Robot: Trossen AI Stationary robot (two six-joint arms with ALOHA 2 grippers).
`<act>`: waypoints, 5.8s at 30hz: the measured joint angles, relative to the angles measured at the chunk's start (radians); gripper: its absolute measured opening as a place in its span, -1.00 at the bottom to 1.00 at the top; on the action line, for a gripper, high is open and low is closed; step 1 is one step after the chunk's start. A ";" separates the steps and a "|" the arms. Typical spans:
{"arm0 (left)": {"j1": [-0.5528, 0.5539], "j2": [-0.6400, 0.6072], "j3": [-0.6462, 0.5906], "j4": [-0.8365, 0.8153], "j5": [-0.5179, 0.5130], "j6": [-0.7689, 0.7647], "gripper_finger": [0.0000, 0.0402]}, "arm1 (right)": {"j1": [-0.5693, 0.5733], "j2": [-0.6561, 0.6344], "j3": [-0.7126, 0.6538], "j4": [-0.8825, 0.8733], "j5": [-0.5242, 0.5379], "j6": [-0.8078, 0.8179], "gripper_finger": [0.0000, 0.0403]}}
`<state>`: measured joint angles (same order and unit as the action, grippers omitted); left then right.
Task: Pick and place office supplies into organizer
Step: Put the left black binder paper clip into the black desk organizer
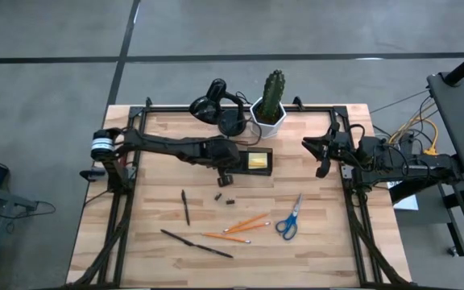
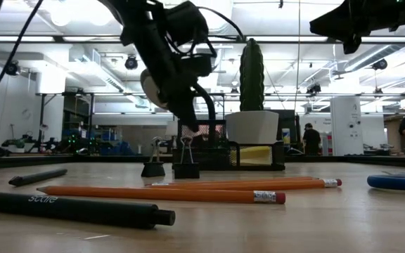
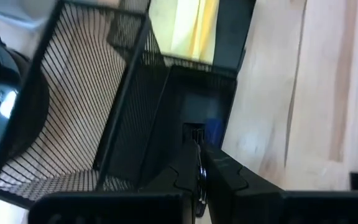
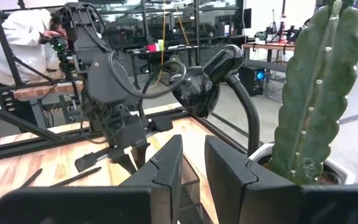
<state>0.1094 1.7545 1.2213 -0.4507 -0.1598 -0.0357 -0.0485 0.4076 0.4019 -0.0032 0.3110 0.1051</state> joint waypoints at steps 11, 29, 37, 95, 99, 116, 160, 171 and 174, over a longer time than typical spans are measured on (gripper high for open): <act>0.000 0.033 0.000 -0.015 -0.038 -0.010 -1.00 | 0.000 0.000 0.000 0.000 0.000 -0.002 -0.72; 0.001 0.038 -0.003 -0.014 -0.087 -0.009 -1.00 | 0.000 0.000 0.000 0.000 0.004 -0.001 -0.72; 0.001 0.039 -0.003 -0.013 -0.090 -0.009 -1.00 | 0.000 0.000 0.000 0.000 0.004 -0.001 -0.72; -0.012 0.042 0.203 -0.393 0.465 -0.792 -0.50 | 0.001 0.000 0.000 0.000 0.005 -0.003 -0.72; -0.020 0.042 0.200 -0.455 0.449 -0.797 -0.50 | 0.001 0.000 0.000 0.000 0.005 -0.003 -0.72; -0.026 0.042 0.180 -0.449 0.459 -0.786 -0.50 | 0.001 0.000 0.000 0.000 0.005 -0.002 -0.72; -0.170 0.065 0.158 -0.420 0.204 -0.950 -0.50 | 0.000 0.001 0.000 -0.001 0.006 -0.007 -0.72; -0.176 0.065 0.122 -0.370 0.184 -0.953 -0.50 | 0.000 0.001 0.000 -0.001 0.006 -0.013 -0.72; -0.187 0.065 0.104 -0.342 0.188 -0.954 -0.50 | 0.000 0.001 0.000 -0.001 0.006 -0.013 -0.72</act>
<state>-0.0779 1.8194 1.3257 -0.7924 0.0284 -0.9894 -0.0483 0.4088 0.4019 -0.0040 0.3168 0.0925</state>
